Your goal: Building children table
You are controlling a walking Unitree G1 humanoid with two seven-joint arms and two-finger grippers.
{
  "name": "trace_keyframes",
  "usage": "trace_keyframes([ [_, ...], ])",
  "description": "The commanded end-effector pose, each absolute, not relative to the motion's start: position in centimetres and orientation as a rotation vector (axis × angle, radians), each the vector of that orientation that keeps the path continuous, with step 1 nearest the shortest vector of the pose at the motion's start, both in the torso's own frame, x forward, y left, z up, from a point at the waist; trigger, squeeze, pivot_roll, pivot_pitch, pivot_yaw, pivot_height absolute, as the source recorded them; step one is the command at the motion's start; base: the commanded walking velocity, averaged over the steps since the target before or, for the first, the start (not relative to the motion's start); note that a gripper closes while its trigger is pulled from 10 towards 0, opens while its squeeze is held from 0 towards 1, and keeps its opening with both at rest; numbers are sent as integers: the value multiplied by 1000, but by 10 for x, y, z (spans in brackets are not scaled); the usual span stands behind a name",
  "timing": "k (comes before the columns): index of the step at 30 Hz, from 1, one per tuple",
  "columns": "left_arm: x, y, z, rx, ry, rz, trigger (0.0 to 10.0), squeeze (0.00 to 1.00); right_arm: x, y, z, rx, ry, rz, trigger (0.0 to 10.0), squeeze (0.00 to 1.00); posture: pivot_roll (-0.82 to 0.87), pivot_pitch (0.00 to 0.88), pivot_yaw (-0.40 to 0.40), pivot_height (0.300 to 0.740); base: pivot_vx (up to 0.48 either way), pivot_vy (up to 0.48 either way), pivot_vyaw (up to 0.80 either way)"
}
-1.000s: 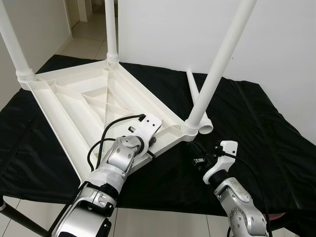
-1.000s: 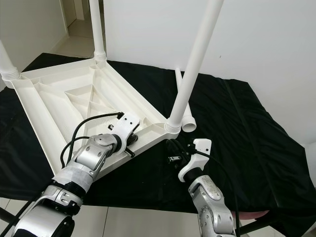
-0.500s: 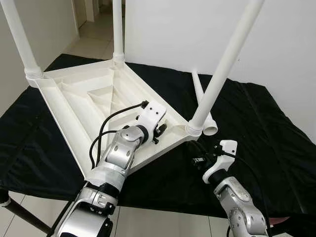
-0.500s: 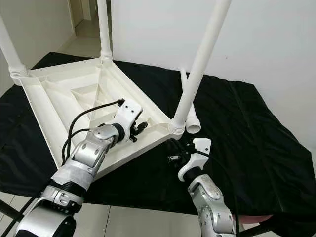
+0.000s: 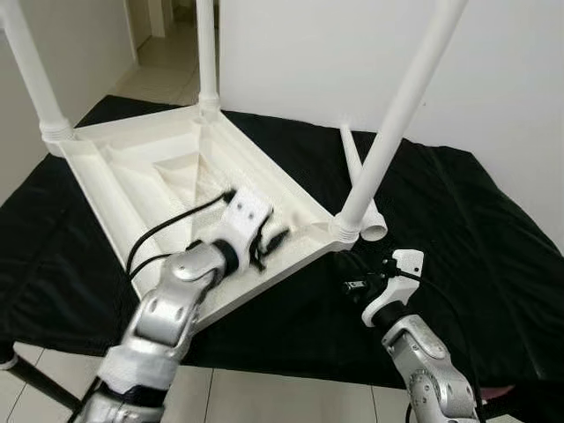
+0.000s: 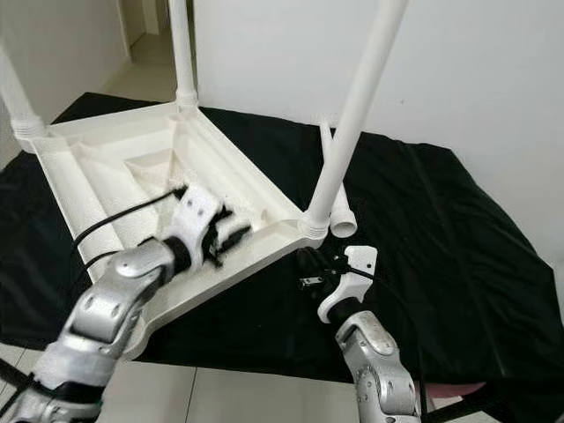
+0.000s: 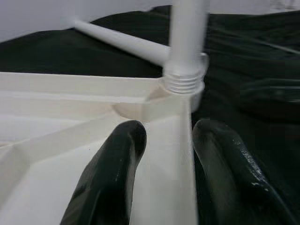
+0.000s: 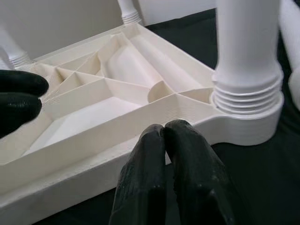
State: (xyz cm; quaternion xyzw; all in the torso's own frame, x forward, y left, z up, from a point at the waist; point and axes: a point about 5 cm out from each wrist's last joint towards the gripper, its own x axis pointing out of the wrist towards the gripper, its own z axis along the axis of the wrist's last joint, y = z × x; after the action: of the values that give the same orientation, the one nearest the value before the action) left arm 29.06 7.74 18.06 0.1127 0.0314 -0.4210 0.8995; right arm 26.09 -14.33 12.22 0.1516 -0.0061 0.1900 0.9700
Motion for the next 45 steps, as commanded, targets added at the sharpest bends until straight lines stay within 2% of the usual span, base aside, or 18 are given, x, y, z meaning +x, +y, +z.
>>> trace_keyframes([
  [1, 283, 74, 179, 225, 100, -947, 10000, 0, 261, -148, 120, 295, -5, 369, 10000, 0, 11, 0, -109, 740, 0, 0, 0],
  [7, 273, 86, 170, 303, 154, -980, 10000, 0, 262, -148, 120, 293, -6, 374, 10000, 0, 17, 0, -117, 740, 0, 0, 0],
  [10, 256, 96, 159, 358, 230, -1063, 10000, 0, 262, -148, 120, 289, -2, 384, 10000, 0, 24, 0, -121, 740, 0, 0, 0],
  [17, 247, 107, 151, 404, 297, -1058, 10000, 0, 263, -148, 120, 284, -2, 388, 10000, 0, 25, 0, -124, 740, 0, 0, 0],
  [35, 263, 122, 149, 411, 316, -849, 10000, 0, 264, -151, 121, 276, -1, 391, 10000, 0, 22, 0, -138, 740, 0, 0, 0],
  [45, 257, 119, 133, 469, 385, -882, 10000, 0, 263, -148, 123, 222, -28, 414, 10000, 0, 17, 0, -137, 740, 0, 0, 0],
])
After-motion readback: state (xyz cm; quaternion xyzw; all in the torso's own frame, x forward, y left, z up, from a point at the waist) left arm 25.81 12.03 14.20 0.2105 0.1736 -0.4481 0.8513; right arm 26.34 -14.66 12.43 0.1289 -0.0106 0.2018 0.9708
